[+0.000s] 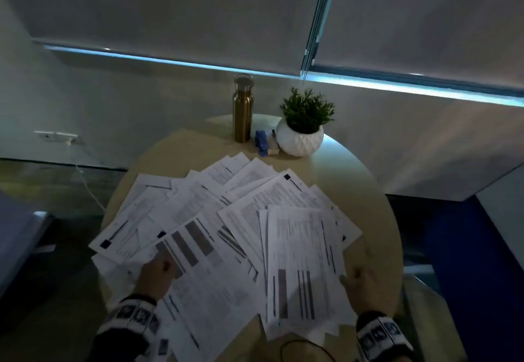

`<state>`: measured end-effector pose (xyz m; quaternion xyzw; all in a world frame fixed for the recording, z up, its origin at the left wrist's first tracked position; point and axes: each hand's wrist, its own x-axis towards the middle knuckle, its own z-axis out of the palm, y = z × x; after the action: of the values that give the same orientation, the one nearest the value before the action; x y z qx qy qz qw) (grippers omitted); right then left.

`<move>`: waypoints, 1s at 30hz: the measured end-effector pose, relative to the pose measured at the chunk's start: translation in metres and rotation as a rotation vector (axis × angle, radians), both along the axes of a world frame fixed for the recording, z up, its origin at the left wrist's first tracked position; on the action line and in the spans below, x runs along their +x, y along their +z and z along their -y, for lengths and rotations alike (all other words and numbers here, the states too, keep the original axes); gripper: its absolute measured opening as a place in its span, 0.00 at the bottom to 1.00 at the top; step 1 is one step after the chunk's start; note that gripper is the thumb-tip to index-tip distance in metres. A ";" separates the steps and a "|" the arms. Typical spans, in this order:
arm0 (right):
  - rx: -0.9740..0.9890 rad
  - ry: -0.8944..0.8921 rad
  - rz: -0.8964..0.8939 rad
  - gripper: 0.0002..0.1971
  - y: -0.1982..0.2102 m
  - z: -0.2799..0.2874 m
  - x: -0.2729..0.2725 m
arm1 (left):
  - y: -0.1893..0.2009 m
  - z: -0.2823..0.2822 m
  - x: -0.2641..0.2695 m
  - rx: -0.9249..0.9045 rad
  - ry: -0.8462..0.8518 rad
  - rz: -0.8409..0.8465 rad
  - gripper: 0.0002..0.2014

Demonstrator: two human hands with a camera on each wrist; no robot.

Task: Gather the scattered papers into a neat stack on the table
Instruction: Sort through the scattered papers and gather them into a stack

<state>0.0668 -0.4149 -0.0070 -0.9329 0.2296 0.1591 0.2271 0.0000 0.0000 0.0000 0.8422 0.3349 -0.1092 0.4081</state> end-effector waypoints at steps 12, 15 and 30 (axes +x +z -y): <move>0.393 -0.144 -0.071 0.38 -0.048 -0.034 0.052 | -0.066 0.160 0.057 -0.437 -0.300 0.038 0.20; 0.332 -0.054 0.012 0.28 -0.044 -0.034 0.045 | -0.068 0.157 0.062 -0.325 -0.305 0.043 0.16; 0.560 -0.189 0.095 0.16 -0.056 -0.008 0.031 | -0.033 0.068 0.079 0.392 -1.519 -0.094 0.37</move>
<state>0.0981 -0.4070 -0.0629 -0.8148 0.2516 0.1505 0.5001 0.0791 -0.0682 -0.0325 0.8916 -0.3029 -0.3327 0.0512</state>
